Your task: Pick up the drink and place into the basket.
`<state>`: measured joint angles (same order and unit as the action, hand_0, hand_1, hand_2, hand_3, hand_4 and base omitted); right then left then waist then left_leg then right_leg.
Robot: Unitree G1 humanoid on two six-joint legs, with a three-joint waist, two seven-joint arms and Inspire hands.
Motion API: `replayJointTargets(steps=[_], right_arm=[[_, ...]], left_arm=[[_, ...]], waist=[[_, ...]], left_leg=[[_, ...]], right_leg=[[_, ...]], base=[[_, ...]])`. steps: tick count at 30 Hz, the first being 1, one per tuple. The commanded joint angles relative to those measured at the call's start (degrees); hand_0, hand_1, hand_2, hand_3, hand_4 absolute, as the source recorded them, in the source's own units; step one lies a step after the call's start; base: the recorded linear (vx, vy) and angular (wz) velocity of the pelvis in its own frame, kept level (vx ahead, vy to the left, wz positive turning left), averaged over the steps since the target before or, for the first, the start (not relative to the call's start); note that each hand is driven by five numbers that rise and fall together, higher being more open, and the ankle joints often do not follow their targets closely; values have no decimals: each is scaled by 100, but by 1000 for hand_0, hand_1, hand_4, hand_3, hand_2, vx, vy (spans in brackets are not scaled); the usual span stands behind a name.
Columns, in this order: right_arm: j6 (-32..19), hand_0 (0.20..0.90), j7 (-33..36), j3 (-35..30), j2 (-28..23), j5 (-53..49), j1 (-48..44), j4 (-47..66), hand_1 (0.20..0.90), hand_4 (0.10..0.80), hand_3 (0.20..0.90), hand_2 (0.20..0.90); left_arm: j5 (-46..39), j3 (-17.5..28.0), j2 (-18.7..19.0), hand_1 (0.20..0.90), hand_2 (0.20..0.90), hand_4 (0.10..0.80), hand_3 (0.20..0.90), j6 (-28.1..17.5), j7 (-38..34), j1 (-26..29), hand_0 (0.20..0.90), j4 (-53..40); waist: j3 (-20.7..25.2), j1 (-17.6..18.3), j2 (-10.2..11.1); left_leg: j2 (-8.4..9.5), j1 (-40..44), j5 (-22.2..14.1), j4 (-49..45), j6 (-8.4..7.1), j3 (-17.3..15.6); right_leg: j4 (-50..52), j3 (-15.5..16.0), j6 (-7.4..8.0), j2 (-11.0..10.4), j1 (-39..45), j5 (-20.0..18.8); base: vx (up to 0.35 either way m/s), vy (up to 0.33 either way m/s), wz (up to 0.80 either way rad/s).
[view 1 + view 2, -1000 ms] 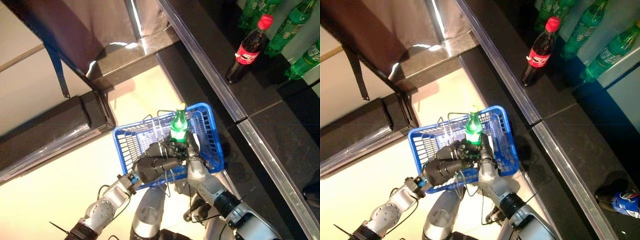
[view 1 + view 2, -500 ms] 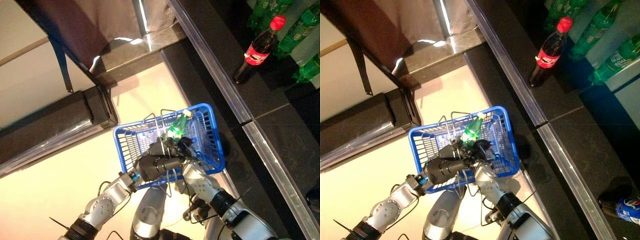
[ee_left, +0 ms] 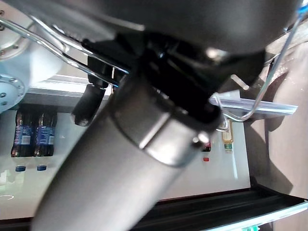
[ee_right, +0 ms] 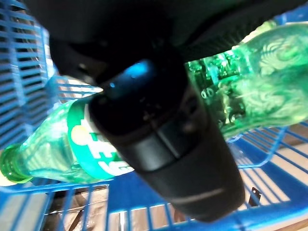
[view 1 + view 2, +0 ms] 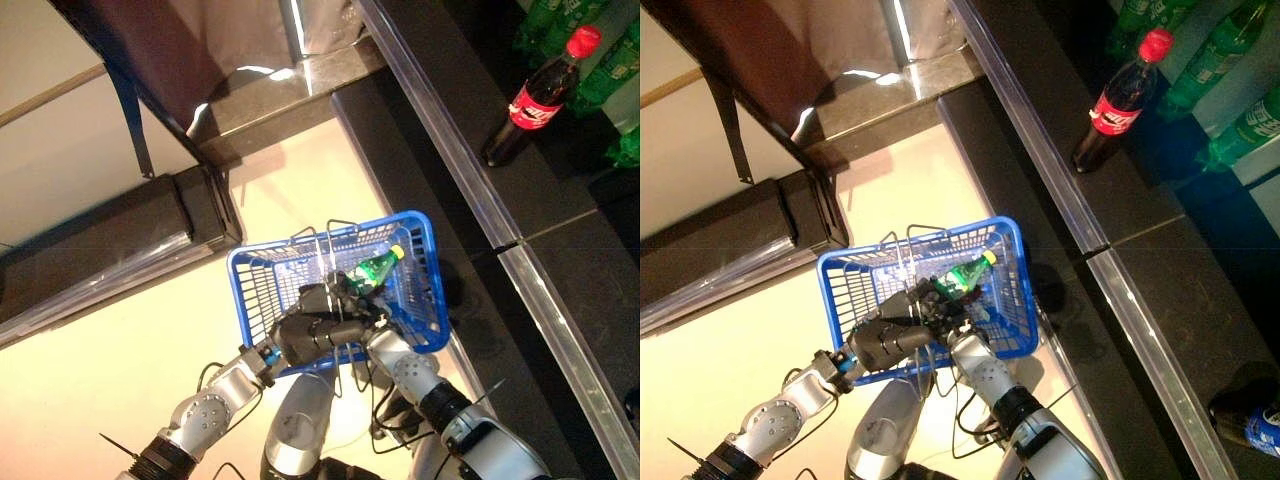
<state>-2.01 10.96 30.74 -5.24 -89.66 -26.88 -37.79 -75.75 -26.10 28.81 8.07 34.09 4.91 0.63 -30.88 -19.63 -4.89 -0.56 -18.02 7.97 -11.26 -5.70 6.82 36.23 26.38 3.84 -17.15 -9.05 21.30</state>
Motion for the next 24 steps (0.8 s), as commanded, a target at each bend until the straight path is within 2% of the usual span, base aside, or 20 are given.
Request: replayJointTargets(steps=[1,3,9,10,11,12,13,14,15,16,17,24], right_arm=[[191,300,-264,-224,827,-133,-1020,296,300,100,200,300],[434,300,-189,-306,751,-42,-1157,105,300,100,200,300],[512,300,-147,-682,586,-76,-1486,-538,300,100,200,300],[552,342,-133,-766,537,-41,-1560,-681,342,149,249,342],[556,425,-129,-798,522,-31,-1589,-735,425,245,345,425],[540,568,-93,-860,496,-4,-1641,-828,568,413,513,568],[537,858,-92,-956,456,68,-1717,-941,858,751,851,858],[541,900,-92,-1001,437,103,-1758,-1007,900,800,900,900],[535,900,-80,-1044,422,100,-1796,-1070,900,800,900,900],[512,900,-64,-1118,402,105,-1828,-1172,900,800,900,900],[487,900,-50,-1175,379,142,-1865,-1249,900,800,900,900],[268,900,-60,-1304,290,413,-1963,-1386,900,800,900,900]], left_arm=[[-554,-59,-689,300,300,100,200,-675,1606,854,300,-2692],[-584,-55,-669,300,300,100,200,-666,1583,898,300,-2670],[-708,-27,-615,300,300,100,200,-558,1510,1006,300,-2649],[-735,-24,-606,300,300,100,200,-549,1484,1029,300,-2658],[-747,-22,-605,300,300,100,200,-541,1475,1043,300,-2658],[-764,-16,-609,300,300,100,200,-529,1447,1071,300,-2663],[-783,5,-614,300,300,100,200,-493,1418,1099,300,-2677],[-796,7,-615,300,300,100,200,-482,1396,1118,300,-2683],[-799,7,-622,300,300,100,200,-469,1371,1128,300,-2699],[-805,35,-644,300,300,100,200,-432,1345,1142,300,-2699],[-828,41,-647,300,300,100,200,-421,1318,1174,300,-2705],[-919,92,-747,300,300,100,200,-444,1074,1219,300,-2732]], waist=[[111,110,-193],[111,89,-204],[111,15,-218],[111,5,-220],[111,-1,-219],[111,-5,-225],[109,-18,-255],[109,-21,-255],[109,-25,-253],[110,-22,-220],[109,-23,-250],[109,10,-239]], left_leg=[[248,174,-713,-670,423,-153],[267,147,-709,-678,429,-149],[300,131,-709,-693,454,-115],[308,126,-709,-693,462,-108],[311,123,-710,-692,465,-106],[312,114,-699,-686,471,-98],[305,49,-567,-665,509,-109],[304,40,-570,-671,517,-108],[305,21,-574,-687,517,-104],[315,68,-719,-722,493,-87],[299,3,-576,-685,525,-103],[275,-41,-579,-694,533,-139]], right_leg=[[-787,-107,-180,63,97,-1366],[-747,-111,-177,42,53,-1367],[-691,-75,-160,5,32,-1368],[-683,-76,-154,1,20,-1370],[-684,-74,-154,0,19,-1370],[-690,-67,-153,3,10,-1385],[-709,1,-214,2,-48,-1503],[-690,1,-213,-1,-66,-1501],[-669,-3,-210,-7,-90,-1501],[-617,-85,-139,-8,-71,-1380],[-663,-12,-203,-4,-122,-1510],[-610,-60,-202,5,-218,-1504]], base=[[0,0,0],[5,15,0],[0,0,0],[0,0,0],[0,0,0],[-69,36,4],[-70,36,9],[-72,33,10],[75,-32,7],[-2,-2,4],[0,0,0],[-12,5,0]])
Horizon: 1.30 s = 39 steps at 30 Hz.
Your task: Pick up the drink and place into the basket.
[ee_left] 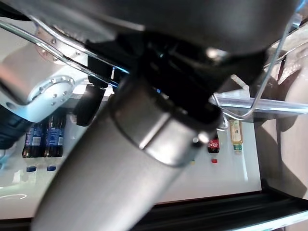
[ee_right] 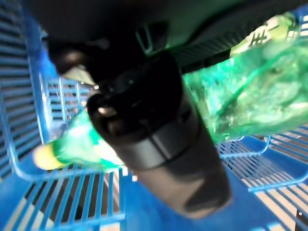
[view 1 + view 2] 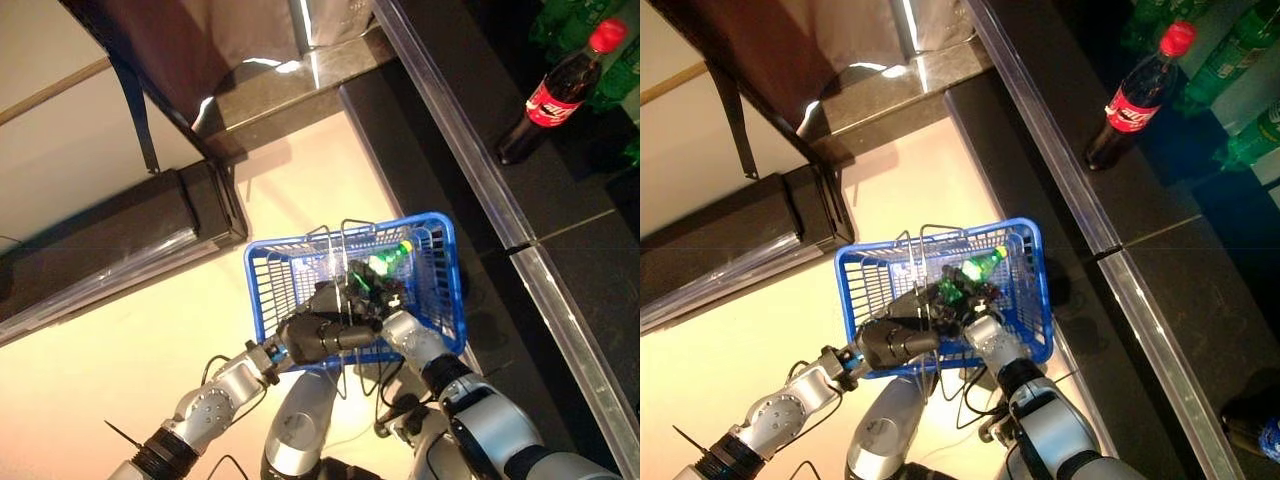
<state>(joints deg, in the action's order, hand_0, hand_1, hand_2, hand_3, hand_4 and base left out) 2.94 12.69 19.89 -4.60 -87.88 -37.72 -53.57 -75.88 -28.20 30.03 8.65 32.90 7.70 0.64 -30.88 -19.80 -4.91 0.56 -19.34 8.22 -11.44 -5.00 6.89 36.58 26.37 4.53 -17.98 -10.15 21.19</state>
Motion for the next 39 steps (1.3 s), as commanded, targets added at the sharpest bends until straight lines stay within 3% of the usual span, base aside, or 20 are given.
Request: replayJointTargets(steps=[1,13,18,20,23,26,31,39], right_arm=[[-240,900,-236,-223,225,251,-877,194,900,800,900,900],[-426,900,-702,-59,143,439,-608,759,900,800,900,900],[-666,900,-813,166,108,573,-248,1507,900,800,900,900],[-679,900,-874,246,89,770,-62,1852,900,800,900,900],[-666,900,-786,486,-17,1293,423,2787,900,800,900,900],[-614,900,-981,599,-80,1581,890,3310,900,800,900,900],[-497,900,-1205,733,-132,1888,1354,3864,900,800,900,900],[-273,900,-1755,701,-631,2264,2188,4826,900,800,900,900]], left_arm=[[-894,305,-885,300,300,100,200,-493,1187,936,300,-2725],[-758,380,-967,300,300,100,200,-537,1239,824,300,-2713],[-626,450,-1019,300,300,100,200,-586,1256,666,300,-2692],[-495,488,-1021,300,300,100,200,-694,1205,589,300,-2672],[210,571,-921,300,300,100,200,-1358,1173,423,300,-2627],[425,712,-864,300,300,100,200,-1660,1088,250,300,-2604],[604,923,-839,300,300,100,200,-1810,893,81,300,-2493],[721,1299,-870,300,300,100,200,-1917,628,-274,300,-2169]], waist=[[109,30,-235],[109,100,-184],[109,170,-110],[109,220,-75],[109,325,24],[109,395,81],[109,466,220],[149,684,435]], left_leg=[[163,90,-605,-678,465,-149],[134,14,-581,-627,494,-238],[94,-23,-559,-588,497,-290],[65,-34,-550,-569,498,-323],[5,-35,-526,-531,495,-373],[-41,1,-497,-452,496,-407],[-109,84,-475,-370,488,-484],[-281,408,-459,-214,439,-656]], right_leg=[[-638,-63,-271,86,-113,-1492],[-605,-98,-243,74,-269,-1510],[-634,-122,-232,102,-330,-1534],[-649,-156,-229,129,-365,-1542],[-701,-224,-213,178,-404,-1578],[-767,-279,-198,220,-406,-1603],[-891,-351,-165,282,-358,-1634],[-1222,-512,-136,416,-83,-1703]], base=[[0,0,0],[0,0,0],[0,0,0],[-15,-1,-2],[-21,-16,-5],[-11,-25,-18],[-14,-48,-8],[-14,-31,-18]])
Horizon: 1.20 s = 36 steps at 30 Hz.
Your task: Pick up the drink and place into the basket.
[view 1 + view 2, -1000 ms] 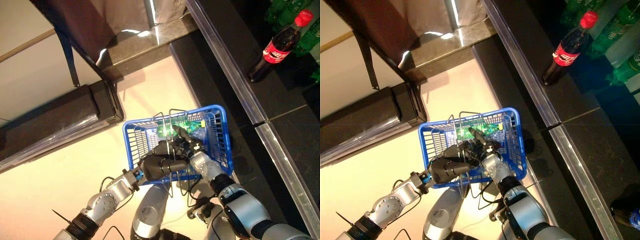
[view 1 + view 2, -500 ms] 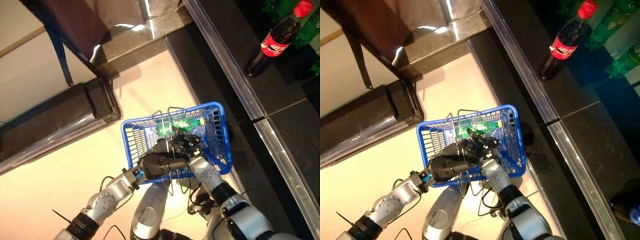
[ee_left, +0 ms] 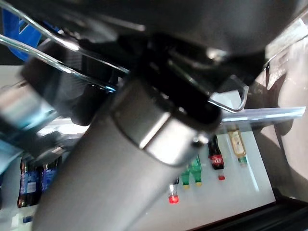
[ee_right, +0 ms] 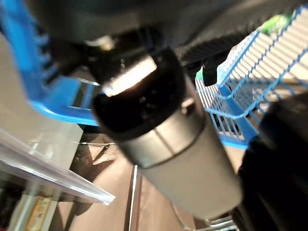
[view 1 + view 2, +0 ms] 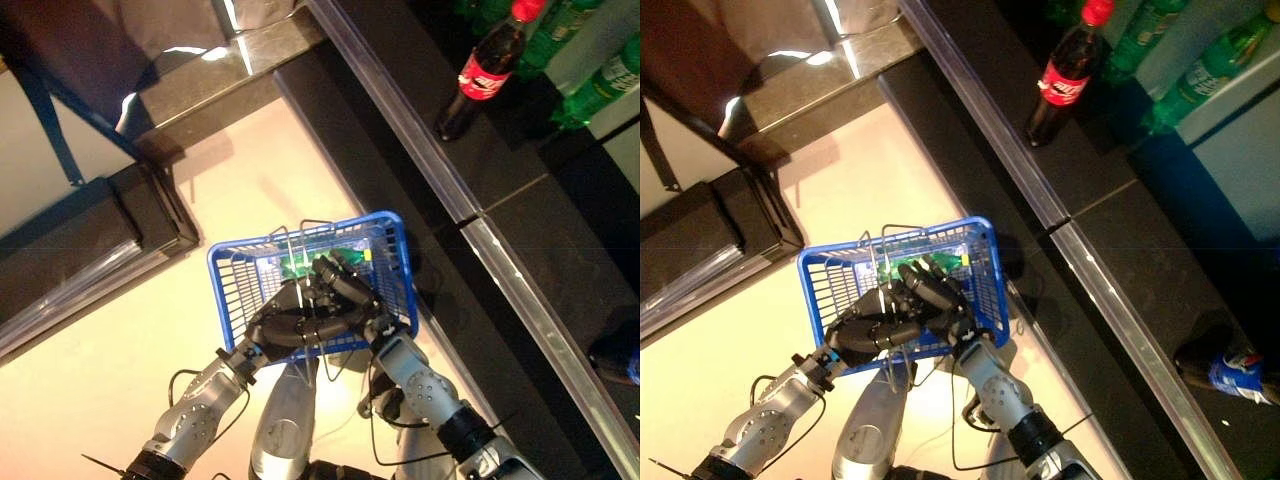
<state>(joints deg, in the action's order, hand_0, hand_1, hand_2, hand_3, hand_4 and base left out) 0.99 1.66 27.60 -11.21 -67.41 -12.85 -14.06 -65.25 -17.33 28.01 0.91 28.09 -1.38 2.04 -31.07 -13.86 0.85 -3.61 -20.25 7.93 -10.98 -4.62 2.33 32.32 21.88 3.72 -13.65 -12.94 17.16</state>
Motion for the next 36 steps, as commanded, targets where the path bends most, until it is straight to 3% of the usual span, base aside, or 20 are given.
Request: replayJointTargets(steps=[1,10,19,24,32,36], right_arm=[[-78,900,-651,-71,31,217,-298,875,900,800,900,900],[121,900,-1342,-252,-410,483,453,1531,900,800,900,900],[367,900,-2145,-542,-638,769,1528,1781,900,800,900,900],[379,900,-2298,-766,-576,1000,1888,1593,900,800,900,900],[359,900,-2472,-1349,-535,1621,2538,893,900,800,900,900],[108,900,-2374,-1507,-440,1974,2621,385,900,800,900,900]], left_arm=[[-342,213,-668,300,300,100,200,-1143,1109,634,300,-2310],[-248,318,-735,300,300,100,200,-1378,707,326,300,-1762],[-499,861,-966,300,300,100,200,-1611,251,-398,300,-723],[-87,1068,-1099,300,300,100,200,-1872,-148,-627,300,33],[377,1482,-1408,300,300,100,200,-1915,-917,-1047,300,1399],[540,1577,-1467,300,300,100,200,-1924,-1343,-1011,300,2067]], waist=[[168,90,-142],[535,367,63],[1151,693,160],[1494,879,168],[2107,1182,204],[2309,1310,181]], left_leg=[[137,499,-430,-260,401,-200],[-37,865,-410,-26,317,-400],[-249,1422,-373,361,223,-615],[-347,1673,-323,612,170,-730],[-452,2082,-240,1186,64,-1002],[-487,2255,-238,1382,21,-1142]], right_leg=[[-796,-63,-55,-18,197,-1301],[-1298,-308,-11,164,542,-1398],[-1853,-573,23,298,1026,-1451],[-2084,-718,54,319,1180,-1501],[-2726,-943,189,283,1470,-1761],[-2965,-1007,251,258,1582,-1862]], base=[[-5,-23,-21],[6,-32,-17],[52,-7,-17],[35,2,-19],[26,-4,-28],[12,-10,-21]])
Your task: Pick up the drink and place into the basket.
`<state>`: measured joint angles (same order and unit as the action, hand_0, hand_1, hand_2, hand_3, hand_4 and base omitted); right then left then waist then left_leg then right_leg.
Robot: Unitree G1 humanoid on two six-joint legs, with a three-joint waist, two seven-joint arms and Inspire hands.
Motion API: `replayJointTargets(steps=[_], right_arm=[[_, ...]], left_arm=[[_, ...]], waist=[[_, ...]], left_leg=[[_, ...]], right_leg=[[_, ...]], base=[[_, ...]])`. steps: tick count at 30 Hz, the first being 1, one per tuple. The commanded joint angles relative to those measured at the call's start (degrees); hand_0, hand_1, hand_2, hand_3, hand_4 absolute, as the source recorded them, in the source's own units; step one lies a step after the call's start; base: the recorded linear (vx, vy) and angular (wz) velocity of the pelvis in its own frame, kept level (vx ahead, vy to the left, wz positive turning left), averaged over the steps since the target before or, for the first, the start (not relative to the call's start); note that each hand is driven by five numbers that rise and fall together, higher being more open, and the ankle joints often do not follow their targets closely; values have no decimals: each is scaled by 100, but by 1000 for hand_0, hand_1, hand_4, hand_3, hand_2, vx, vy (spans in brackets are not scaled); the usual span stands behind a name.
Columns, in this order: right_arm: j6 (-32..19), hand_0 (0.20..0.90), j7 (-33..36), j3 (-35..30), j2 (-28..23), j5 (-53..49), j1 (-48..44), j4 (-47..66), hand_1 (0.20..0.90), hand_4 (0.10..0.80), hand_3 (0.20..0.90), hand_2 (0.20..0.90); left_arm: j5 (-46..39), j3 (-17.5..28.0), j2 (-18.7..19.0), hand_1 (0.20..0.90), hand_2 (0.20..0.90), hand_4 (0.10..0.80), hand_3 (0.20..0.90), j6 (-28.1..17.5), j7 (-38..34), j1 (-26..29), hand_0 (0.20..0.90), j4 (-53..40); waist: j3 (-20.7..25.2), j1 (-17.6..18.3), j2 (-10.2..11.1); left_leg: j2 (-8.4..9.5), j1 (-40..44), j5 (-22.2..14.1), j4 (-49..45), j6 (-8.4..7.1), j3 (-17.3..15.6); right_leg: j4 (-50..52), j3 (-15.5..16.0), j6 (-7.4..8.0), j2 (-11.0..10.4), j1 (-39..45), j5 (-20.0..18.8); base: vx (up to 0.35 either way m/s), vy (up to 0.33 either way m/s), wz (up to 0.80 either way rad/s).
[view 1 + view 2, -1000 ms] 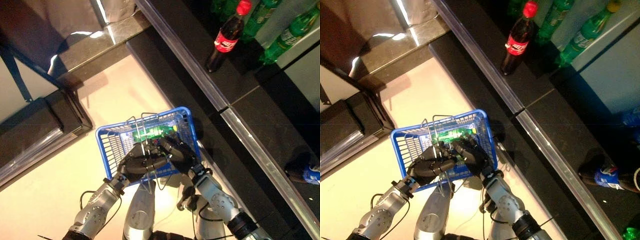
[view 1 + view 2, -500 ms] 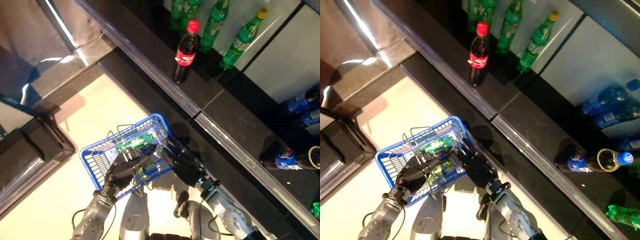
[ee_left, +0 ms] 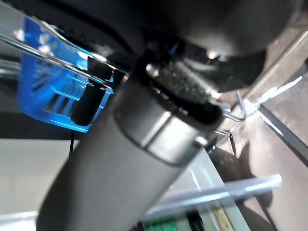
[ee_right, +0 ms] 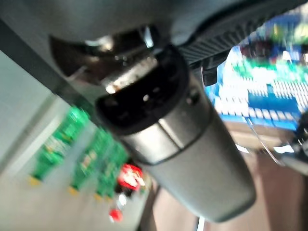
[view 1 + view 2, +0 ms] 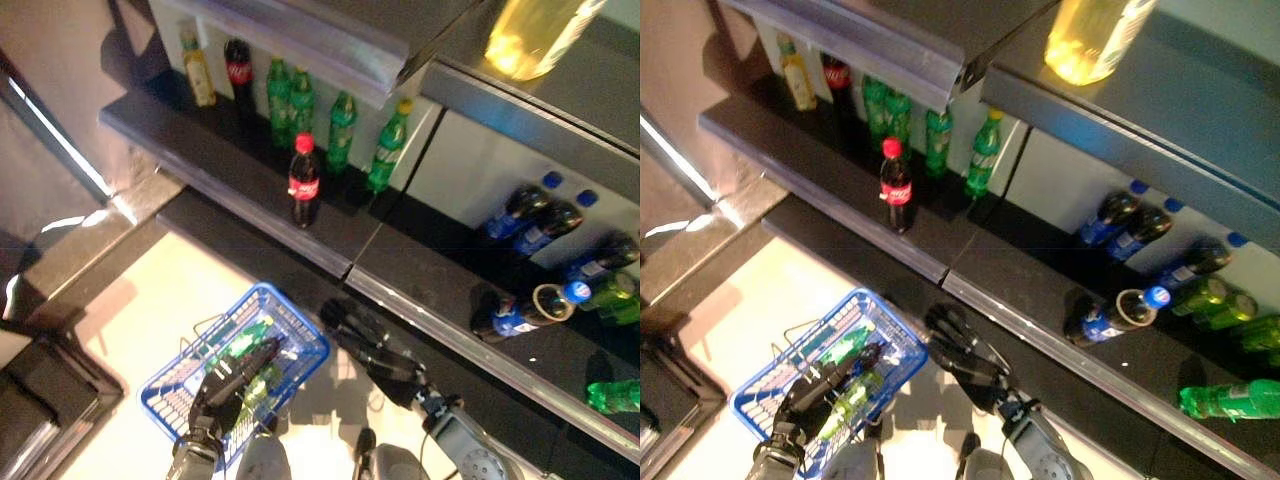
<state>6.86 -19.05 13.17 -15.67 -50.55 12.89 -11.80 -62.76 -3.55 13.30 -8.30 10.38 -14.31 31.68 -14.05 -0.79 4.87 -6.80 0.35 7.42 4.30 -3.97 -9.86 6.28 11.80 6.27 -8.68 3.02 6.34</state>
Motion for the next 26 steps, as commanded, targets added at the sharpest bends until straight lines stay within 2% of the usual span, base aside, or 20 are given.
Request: replayJointTargets(steps=[1,5,6,8,11,15,19,26], right_arm=[[-458,900,-207,-77,24,381,31,24,900,800,900,900],[-505,900,-18,-131,136,723,24,-620,900,800,900,900],[-545,900,186,-161,203,990,-28,-1039,900,800,900,900],[-661,900,214,-201,238,1206,-79,-1469,900,800,900,900],[-857,900,712,-257,313,1625,-324,-2525,900,800,900,900],[-1114,900,1028,-339,373,1976,-532,-3540,900,800,900,900],[-1375,900,1481,-408,454,2787,-732,-4727,900,800,900,900],[-1413,900,1659,-434,520,3139,-828,-5432,900,800,900,900]], left_arm=[[381,206,-8,300,300,100,200,-1010,299,343,300,-683],[620,219,-117,300,300,100,200,-972,8,469,300,91],[671,260,-200,300,300,100,200,-926,-70,538,300,528],[735,288,-244,300,300,100,200,-966,-46,577,300,848],[760,370,-320,300,300,100,200,-945,-71,732,300,1527],[836,440,-355,300,300,100,200,-951,-35,870,300,2094],[998,480,-399,300,300,100,200,-905,-109,1121,300,2745],[1027,503,-436,300,300,100,200,-918,-58,1264,300,3156]], waist=[[650,44,-231],[800,136,-259],[851,162,-269],[888,170,-266],[947,165,-267],[992,141,-271],[1028,112,-286],[1030,90,-291]], left_leg=[[-172,247,-190,-90,-49,41],[-198,357,-226,4,-73,-62],[-201,386,-238,33,-79,-95],[-204,405,-247,54,-86,-113],[-208,436,-274,70,-91,-124],[-229,466,-301,70,-109,-159],[-268,504,-344,70,-123,-209],[-298,565,-387,70,-114,-223]], right_leg=[[-420,-20,11,-244,18,-801],[-571,-6,52,-269,98,-867],[-621,14,69,-288,125,-899],[-664,31,81,-294,152,-915],[-751,59,106,-309,201,-966],[-834,98,128,-328,246,-1006],[-905,149,161,-350,286,-1039],[-880,149,166,-345,314,-994]], base=[[8,-5,-30],[7,-7,-21],[4,-12,-21],[6,-11,-10],[2,-2,-1],[7,-8,-6],[1,-6,-6],[3,-2,-1]])
